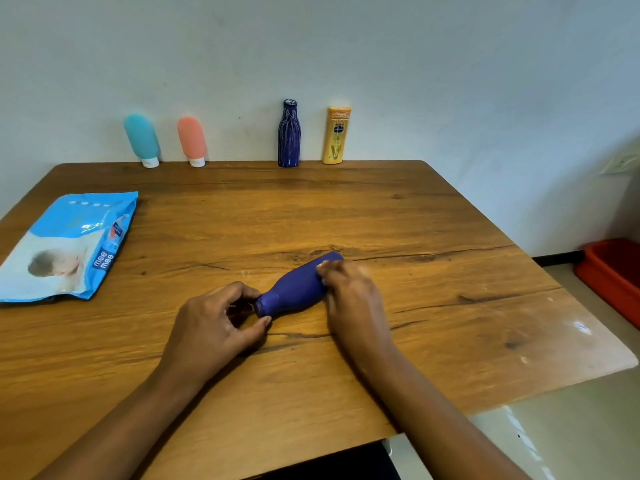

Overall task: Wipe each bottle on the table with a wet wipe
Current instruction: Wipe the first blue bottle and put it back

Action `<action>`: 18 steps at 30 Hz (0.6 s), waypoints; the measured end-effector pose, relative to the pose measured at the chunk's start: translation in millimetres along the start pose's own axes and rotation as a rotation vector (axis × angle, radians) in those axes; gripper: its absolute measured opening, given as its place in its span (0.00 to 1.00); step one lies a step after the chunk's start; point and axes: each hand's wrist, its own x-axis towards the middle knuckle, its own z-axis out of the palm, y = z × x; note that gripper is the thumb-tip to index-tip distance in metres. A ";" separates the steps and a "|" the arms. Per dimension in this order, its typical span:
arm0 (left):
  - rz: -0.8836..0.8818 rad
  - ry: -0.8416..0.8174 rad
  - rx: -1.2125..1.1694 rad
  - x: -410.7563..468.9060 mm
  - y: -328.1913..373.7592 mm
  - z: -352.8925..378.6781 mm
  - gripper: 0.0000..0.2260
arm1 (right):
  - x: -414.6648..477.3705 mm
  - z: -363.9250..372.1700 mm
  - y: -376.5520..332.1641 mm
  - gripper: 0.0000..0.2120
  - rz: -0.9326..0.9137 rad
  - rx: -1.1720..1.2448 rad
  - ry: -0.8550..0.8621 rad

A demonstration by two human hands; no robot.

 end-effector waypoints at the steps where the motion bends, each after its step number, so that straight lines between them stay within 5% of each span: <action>1: -0.010 -0.011 0.012 0.1 0.3 -0.5 0.18 | -6.6 2.9 -11.3 0.16 -0.073 0.007 -0.031; 6: -0.055 -0.028 0.027 -0.6 0.3 -0.8 0.15 | -10.3 2.0 -21.5 0.16 -0.241 0.061 -0.157; 12: -0.117 -0.012 -0.005 -0.9 4.5 -1.3 0.16 | 17.2 -13.0 18.2 0.15 0.023 -0.018 -0.017; 18: -0.138 -0.025 -0.047 -2.3 7.9 -3.1 0.14 | -23.8 7.2 -52.3 0.16 -0.308 0.104 -0.156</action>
